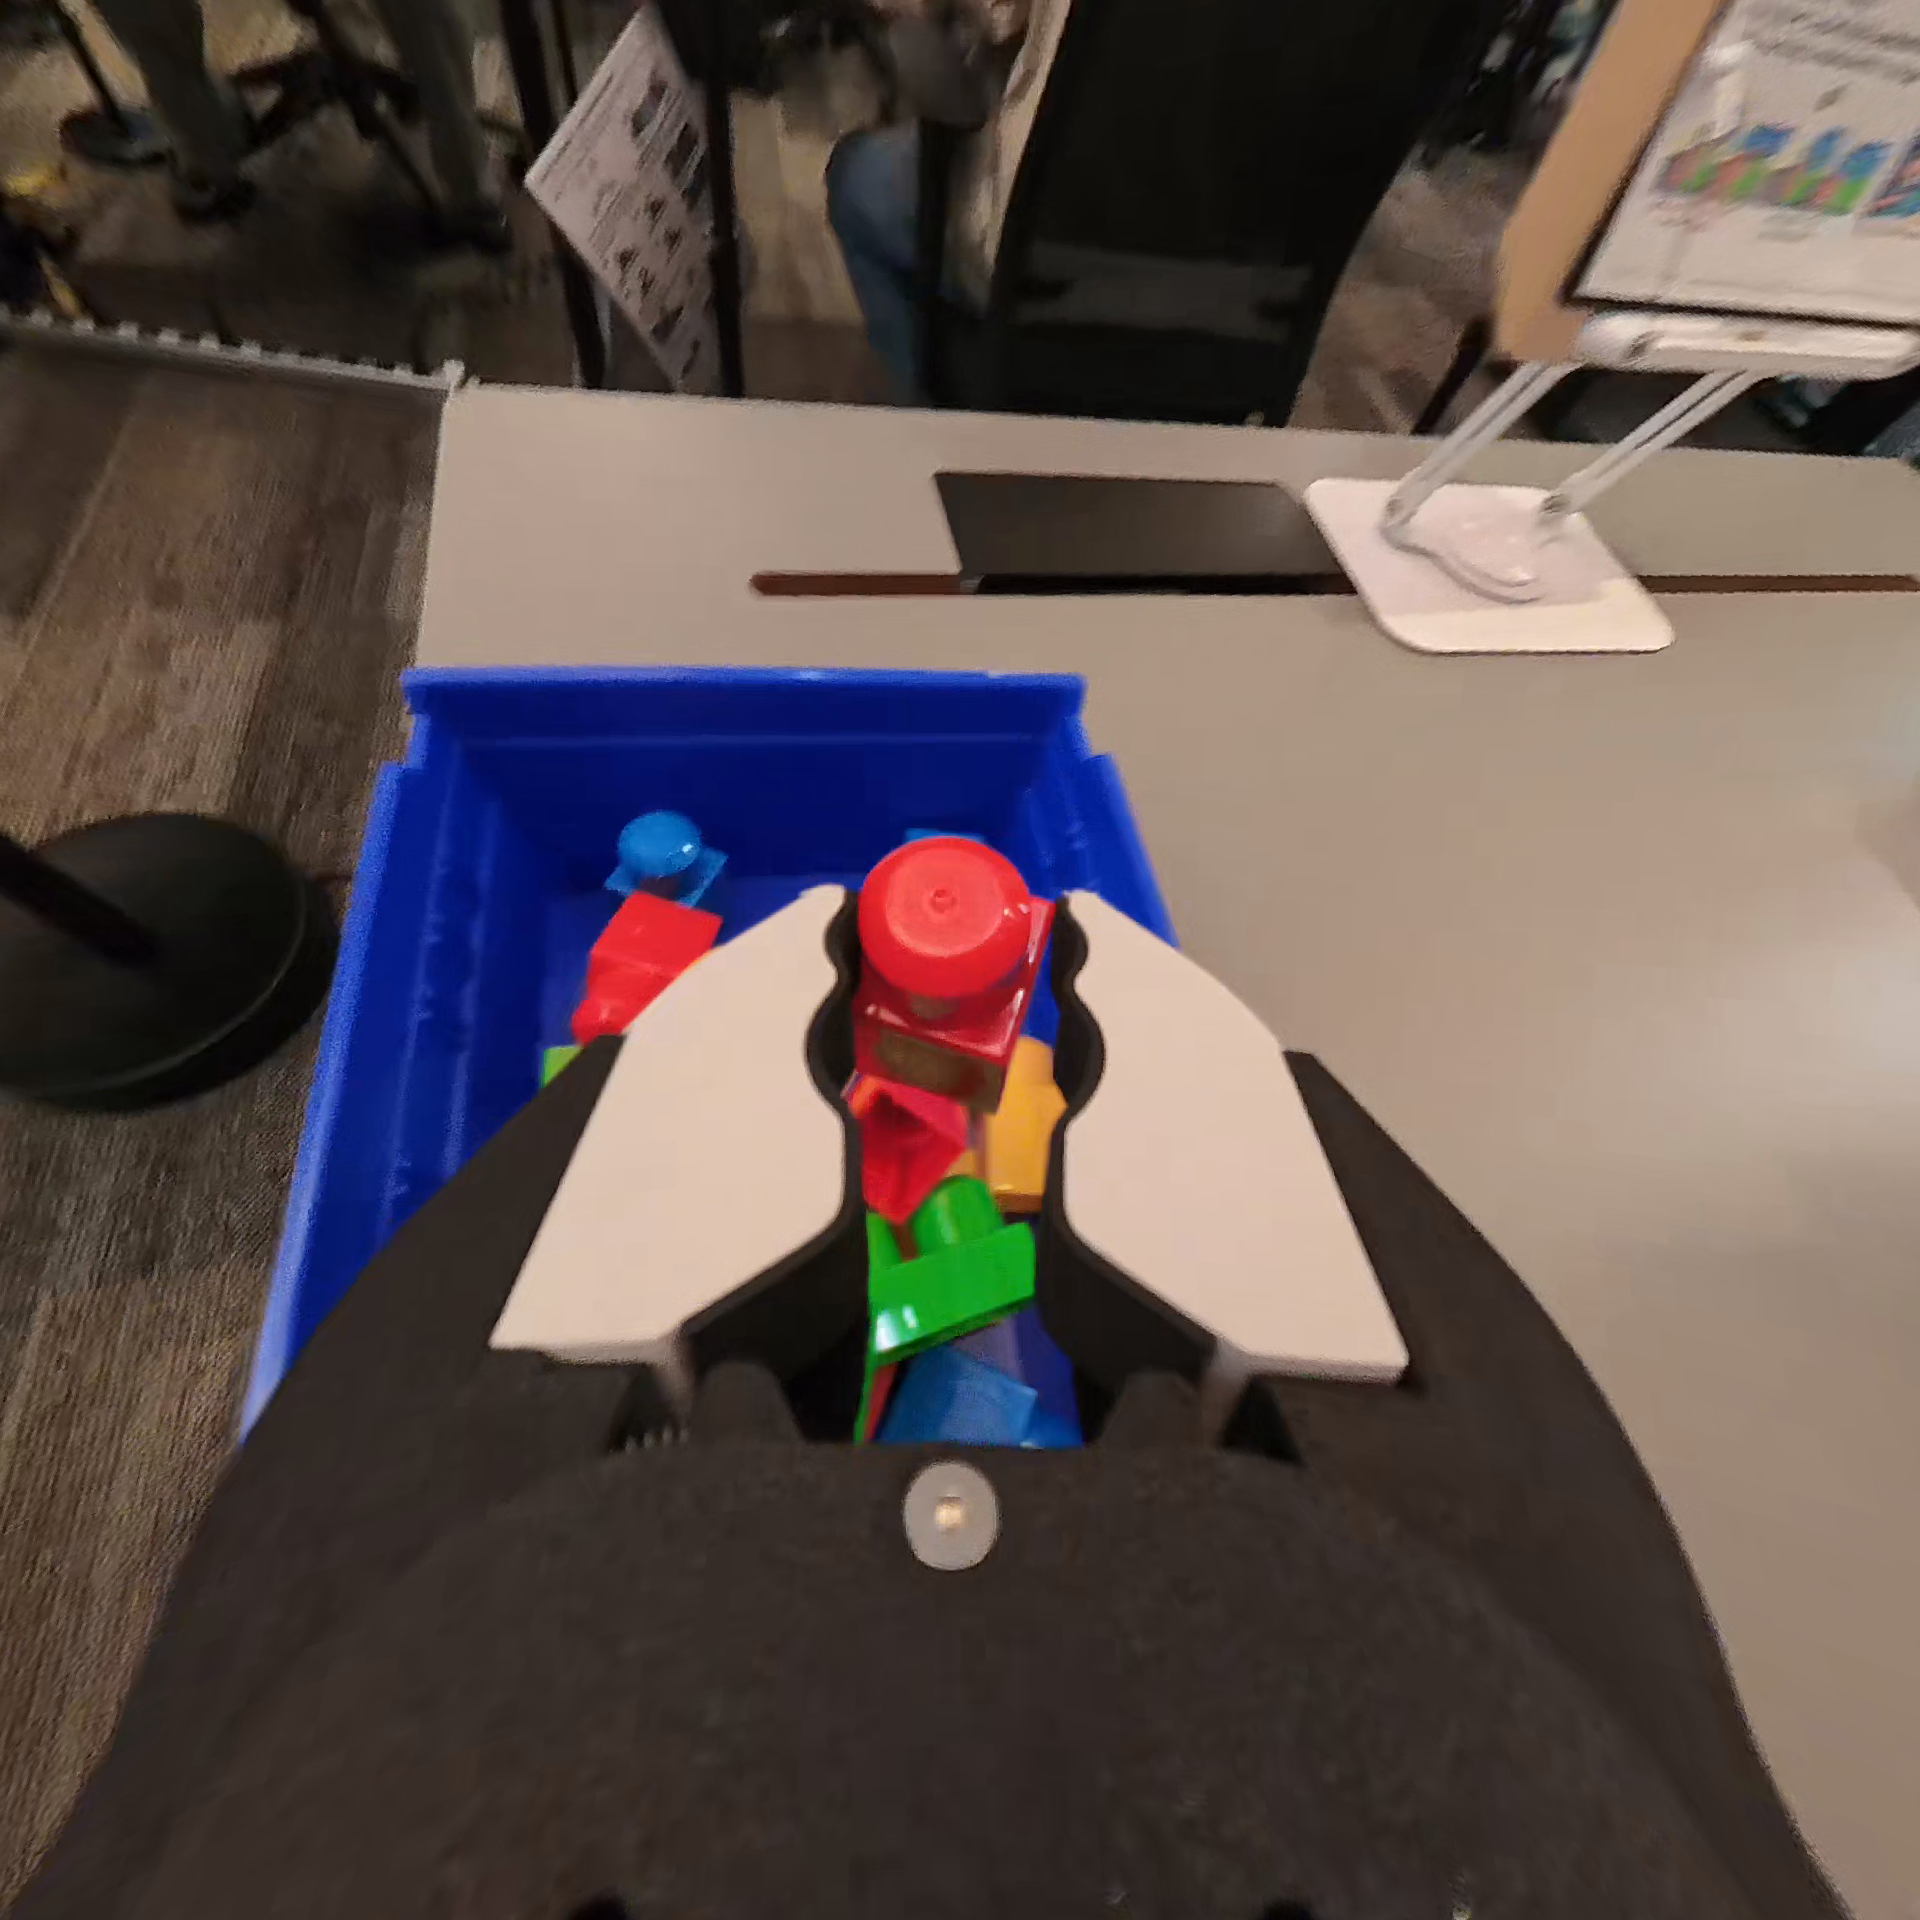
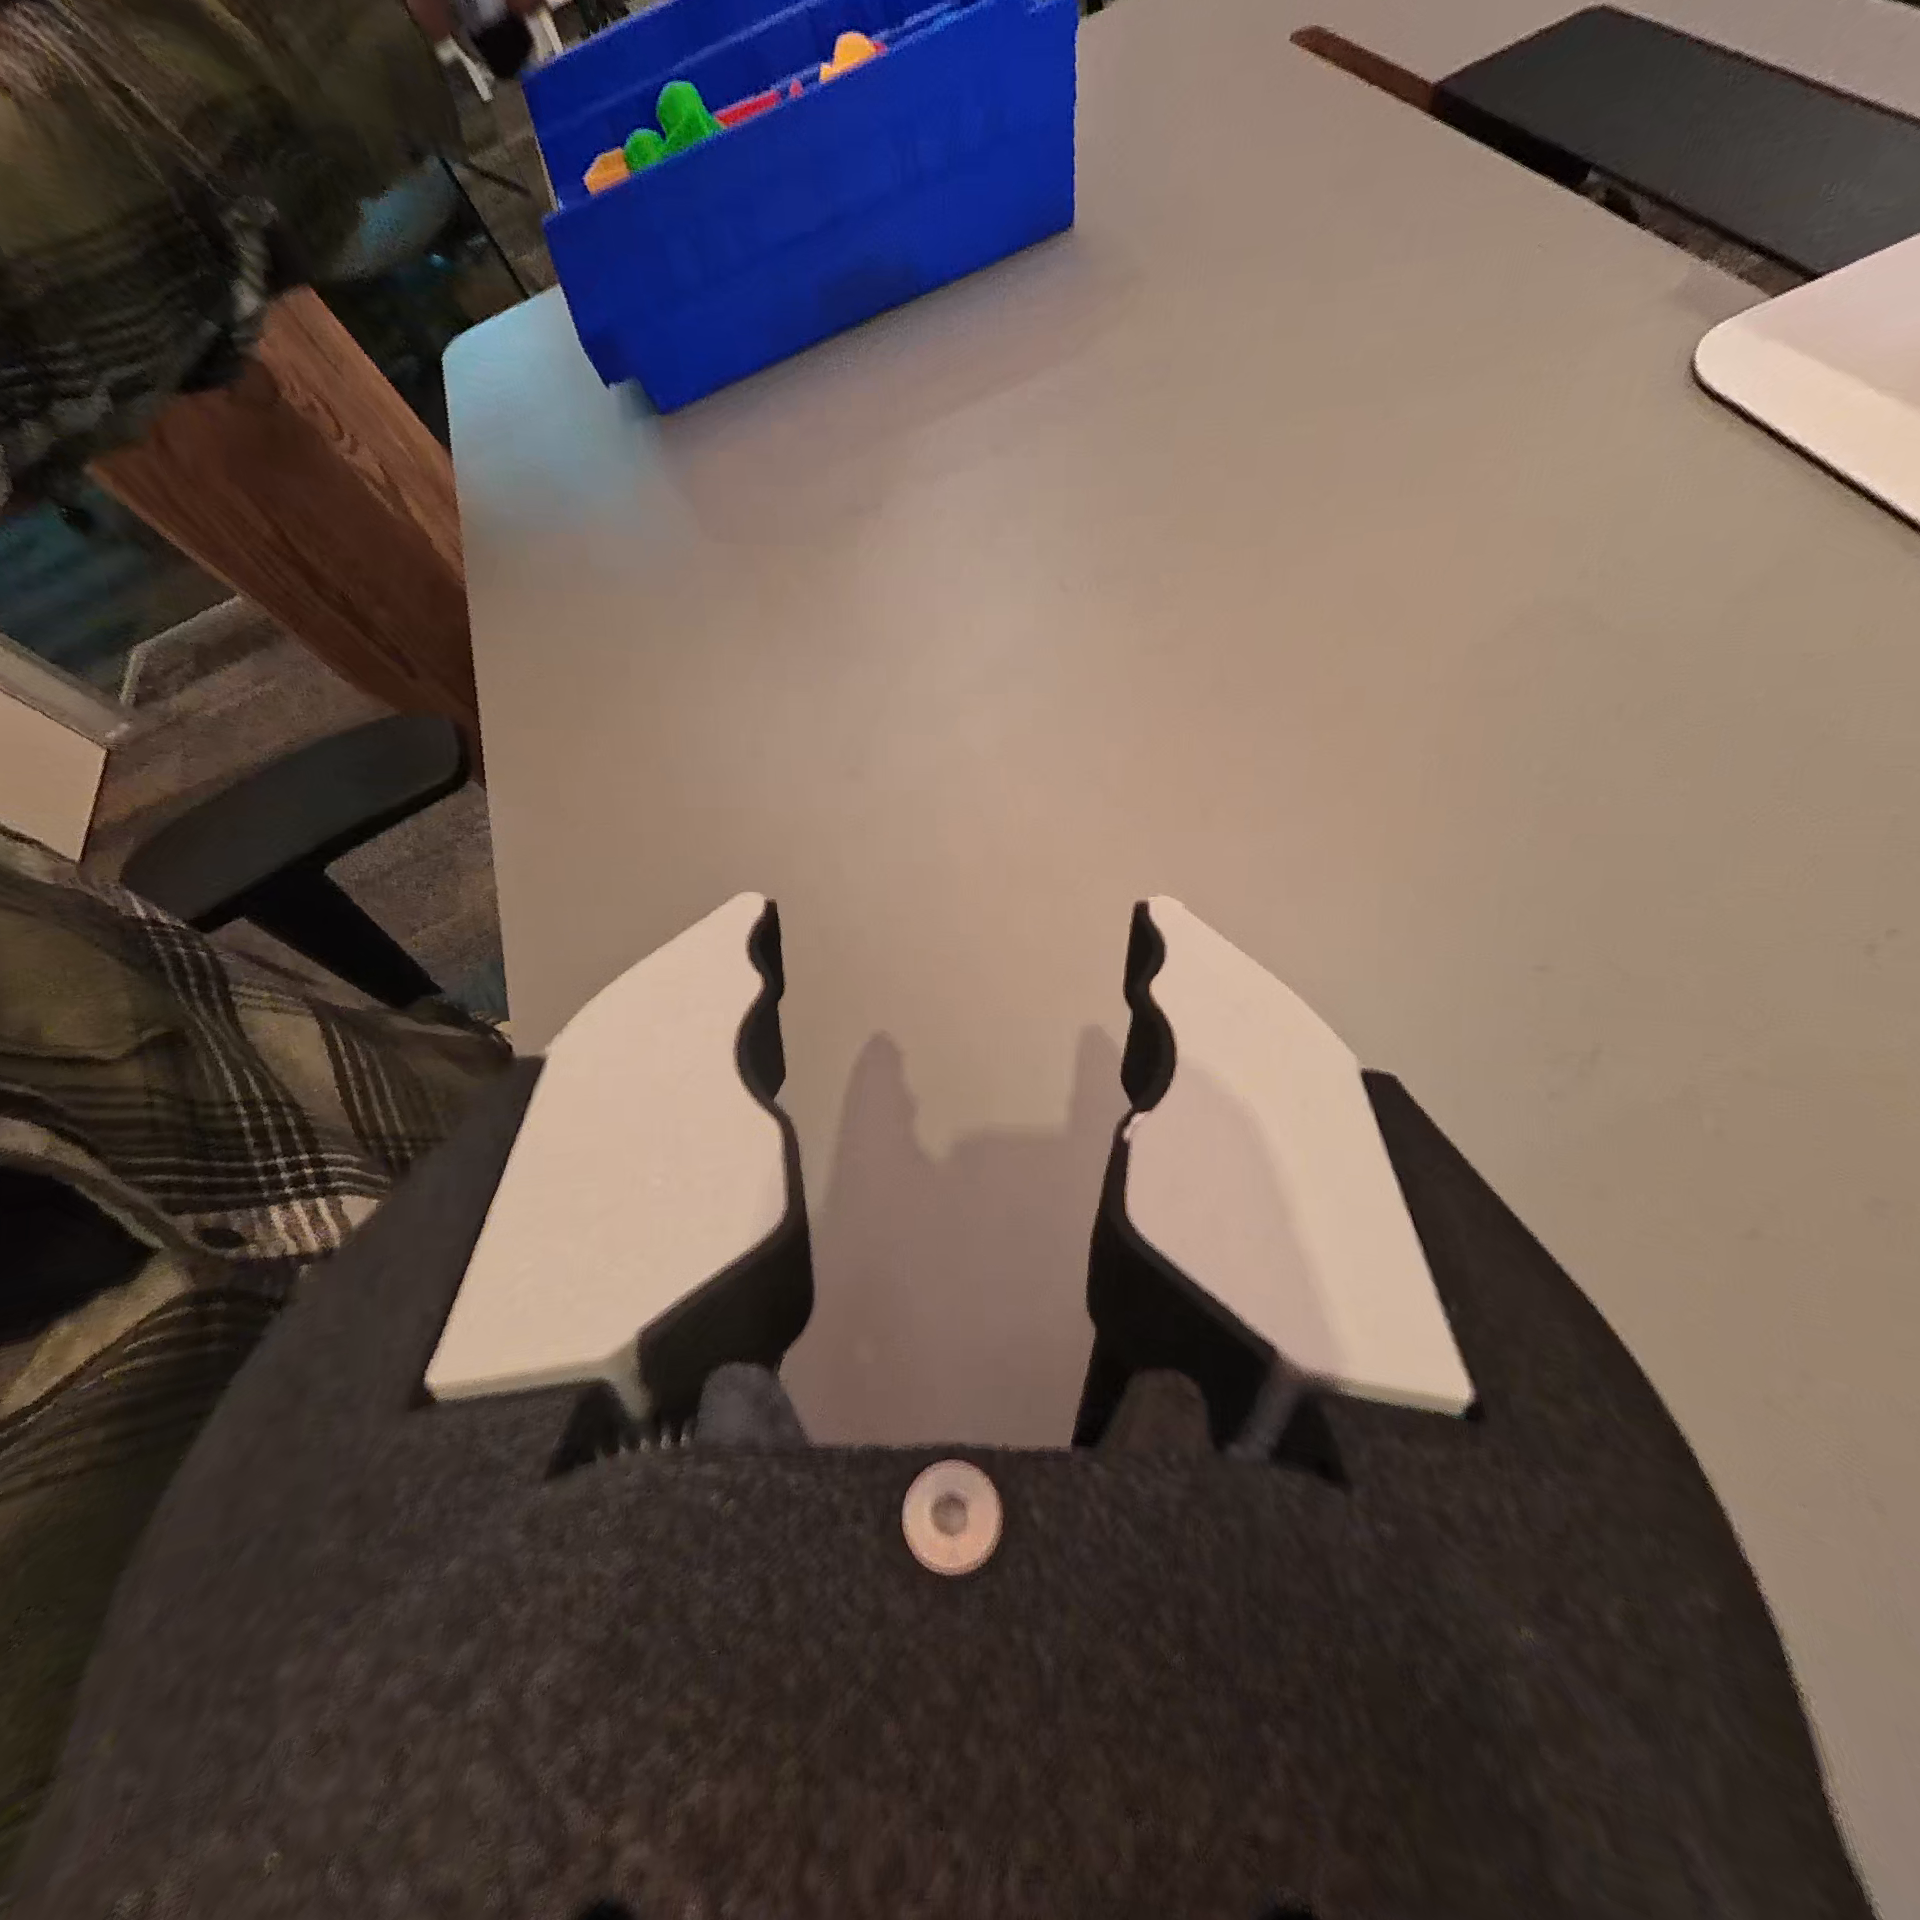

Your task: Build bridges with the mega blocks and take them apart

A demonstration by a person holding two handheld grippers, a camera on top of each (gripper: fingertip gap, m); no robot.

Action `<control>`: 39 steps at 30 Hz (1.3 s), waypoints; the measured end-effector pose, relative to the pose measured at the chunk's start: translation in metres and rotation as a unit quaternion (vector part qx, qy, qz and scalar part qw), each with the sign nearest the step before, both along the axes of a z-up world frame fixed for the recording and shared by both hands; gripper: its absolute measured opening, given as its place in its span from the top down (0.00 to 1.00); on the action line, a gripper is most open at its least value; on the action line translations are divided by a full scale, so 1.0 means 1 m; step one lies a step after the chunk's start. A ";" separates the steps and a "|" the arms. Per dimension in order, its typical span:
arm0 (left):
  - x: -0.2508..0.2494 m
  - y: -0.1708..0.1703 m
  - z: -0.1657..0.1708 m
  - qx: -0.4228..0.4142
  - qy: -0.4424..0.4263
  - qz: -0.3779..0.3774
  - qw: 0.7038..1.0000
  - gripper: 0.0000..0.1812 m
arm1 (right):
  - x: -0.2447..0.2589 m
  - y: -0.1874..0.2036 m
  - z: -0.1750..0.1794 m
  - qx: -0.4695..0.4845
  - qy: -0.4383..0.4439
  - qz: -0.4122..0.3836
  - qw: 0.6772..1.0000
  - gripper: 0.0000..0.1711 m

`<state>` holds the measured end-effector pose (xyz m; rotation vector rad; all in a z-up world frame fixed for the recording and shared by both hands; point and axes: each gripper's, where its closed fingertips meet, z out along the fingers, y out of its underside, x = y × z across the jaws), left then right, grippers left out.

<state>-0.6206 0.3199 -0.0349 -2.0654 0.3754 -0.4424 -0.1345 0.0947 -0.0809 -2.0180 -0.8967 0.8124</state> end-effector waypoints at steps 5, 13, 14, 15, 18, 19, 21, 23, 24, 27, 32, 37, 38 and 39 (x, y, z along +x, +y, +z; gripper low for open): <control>-0.013 0.023 -0.026 -0.037 -0.037 0.028 0.998 0.81 | 0.005 -0.002 0.001 -0.003 0.007 -0.002 1.000 0.65; -0.030 0.034 -0.048 -0.051 -0.055 0.063 0.995 0.80 | 0.006 -0.004 -0.001 -0.005 0.002 0.000 1.000 0.65; -0.031 0.034 -0.049 -0.049 -0.055 0.063 0.995 0.80 | 0.006 -0.004 -0.002 -0.006 0.001 0.000 1.000 0.65; -0.033 0.033 -0.048 -0.047 -0.056 0.064 0.995 0.80 | 0.006 -0.004 -0.002 -0.005 0.000 0.000 1.000 0.65; -0.035 0.033 -0.036 -0.024 -0.059 0.064 0.996 0.77 | 0.005 -0.004 -0.002 -0.002 -0.002 0.001 1.000 0.64; -0.036 0.033 -0.029 -0.012 -0.058 0.065 0.996 0.75 | 0.005 -0.003 -0.001 -0.001 -0.001 0.000 1.000 0.64; -0.027 0.033 -0.004 0.022 -0.063 0.052 0.996 0.71 | 0.006 -0.003 0.000 0.001 0.000 -0.001 1.000 0.64; -0.005 0.028 0.028 0.066 -0.060 0.021 0.996 0.69 | 0.007 -0.002 0.000 0.003 -0.001 -0.006 1.000 0.64; 0.012 0.024 0.045 0.089 -0.055 0.000 0.995 0.68 | 0.009 -0.002 0.000 0.003 -0.002 -0.008 1.000 0.64; 0.082 -0.002 0.084 0.137 -0.046 -0.076 0.986 0.64 | 0.011 -0.001 0.001 0.007 -0.002 -0.015 1.000 0.64; 0.217 -0.077 0.100 0.172 -0.072 -0.216 0.958 0.60 | 0.016 0.001 0.006 0.022 -0.009 -0.032 0.999 0.63; 0.322 -0.166 0.069 0.147 -0.137 -0.343 0.918 0.58 | 0.058 0.000 0.036 0.075 -0.011 -0.110 0.991 0.57; 0.337 -0.183 0.060 0.138 -0.148 -0.363 0.909 0.58 | 0.076 -0.001 0.045 0.084 -0.010 -0.135 0.987 0.56; 0.349 -0.198 0.051 0.126 -0.162 -0.381 0.901 0.58 | 0.099 -0.002 0.052 0.089 -0.014 -0.163 0.983 0.57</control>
